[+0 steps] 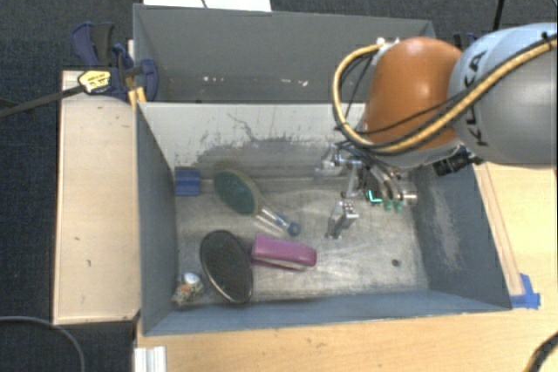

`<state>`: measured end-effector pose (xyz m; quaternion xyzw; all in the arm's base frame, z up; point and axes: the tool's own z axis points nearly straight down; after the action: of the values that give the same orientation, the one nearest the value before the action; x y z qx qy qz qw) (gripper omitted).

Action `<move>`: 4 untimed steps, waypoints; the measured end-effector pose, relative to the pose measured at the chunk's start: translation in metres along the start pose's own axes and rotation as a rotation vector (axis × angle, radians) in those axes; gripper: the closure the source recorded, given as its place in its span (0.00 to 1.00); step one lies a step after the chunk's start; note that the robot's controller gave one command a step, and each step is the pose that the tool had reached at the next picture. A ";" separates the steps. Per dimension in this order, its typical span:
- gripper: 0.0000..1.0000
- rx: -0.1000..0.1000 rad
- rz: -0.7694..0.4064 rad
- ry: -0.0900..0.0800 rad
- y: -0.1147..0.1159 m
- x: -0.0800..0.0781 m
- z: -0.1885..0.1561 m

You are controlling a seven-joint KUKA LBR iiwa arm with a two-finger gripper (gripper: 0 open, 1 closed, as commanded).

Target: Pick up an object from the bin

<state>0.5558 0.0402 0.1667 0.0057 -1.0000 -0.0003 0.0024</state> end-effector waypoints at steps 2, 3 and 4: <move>0.00 -0.003 -0.118 -0.015 0.128 0.018 0.064; 0.00 0.006 -0.350 -0.017 0.193 0.045 0.058; 0.00 -0.005 0.031 -0.056 0.181 0.059 0.086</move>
Offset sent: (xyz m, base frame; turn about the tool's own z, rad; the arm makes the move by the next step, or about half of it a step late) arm -0.0314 0.0671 -0.0967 -0.0290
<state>0.4947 0.2206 0.0814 -0.0099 -0.9996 -0.0027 -0.0256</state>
